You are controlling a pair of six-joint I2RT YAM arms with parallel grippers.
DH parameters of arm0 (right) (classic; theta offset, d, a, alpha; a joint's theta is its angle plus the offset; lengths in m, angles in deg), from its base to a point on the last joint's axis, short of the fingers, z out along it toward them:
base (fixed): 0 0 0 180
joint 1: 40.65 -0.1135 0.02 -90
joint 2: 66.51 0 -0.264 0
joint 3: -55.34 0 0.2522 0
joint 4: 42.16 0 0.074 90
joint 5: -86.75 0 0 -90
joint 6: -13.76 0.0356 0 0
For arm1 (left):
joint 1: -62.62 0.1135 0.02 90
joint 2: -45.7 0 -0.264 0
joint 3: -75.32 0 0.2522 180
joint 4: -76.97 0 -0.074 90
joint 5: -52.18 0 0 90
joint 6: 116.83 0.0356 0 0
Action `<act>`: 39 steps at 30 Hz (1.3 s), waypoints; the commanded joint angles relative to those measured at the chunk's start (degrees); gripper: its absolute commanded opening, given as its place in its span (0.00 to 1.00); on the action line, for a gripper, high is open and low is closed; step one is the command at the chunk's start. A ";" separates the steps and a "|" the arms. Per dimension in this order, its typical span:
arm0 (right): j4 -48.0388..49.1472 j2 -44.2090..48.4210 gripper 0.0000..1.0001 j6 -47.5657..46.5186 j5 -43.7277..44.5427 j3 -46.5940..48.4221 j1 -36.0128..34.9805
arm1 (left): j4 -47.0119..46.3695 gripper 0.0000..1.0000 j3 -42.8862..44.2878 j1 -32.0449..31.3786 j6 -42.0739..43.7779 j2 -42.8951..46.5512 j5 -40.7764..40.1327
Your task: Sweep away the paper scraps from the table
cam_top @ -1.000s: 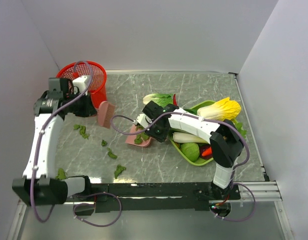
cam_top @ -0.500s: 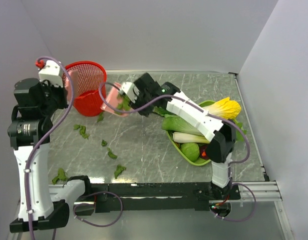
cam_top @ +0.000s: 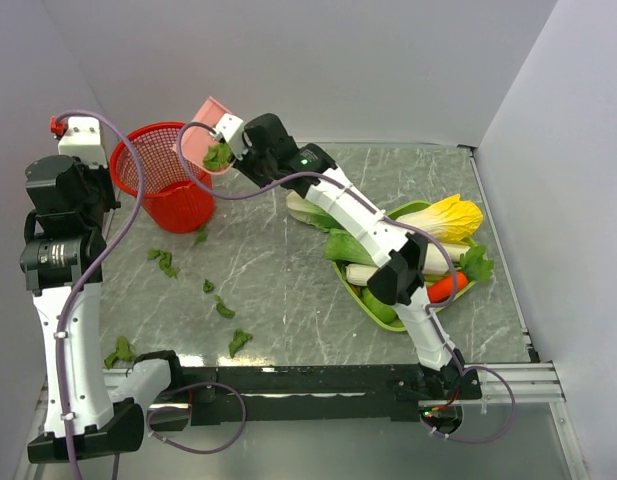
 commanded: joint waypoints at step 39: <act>63.44 -12.84 0.00 -64.57 18.05 -7.94 -3.60 | 2.65 0.01 -6.04 7.24 -7.90 8.04 8.40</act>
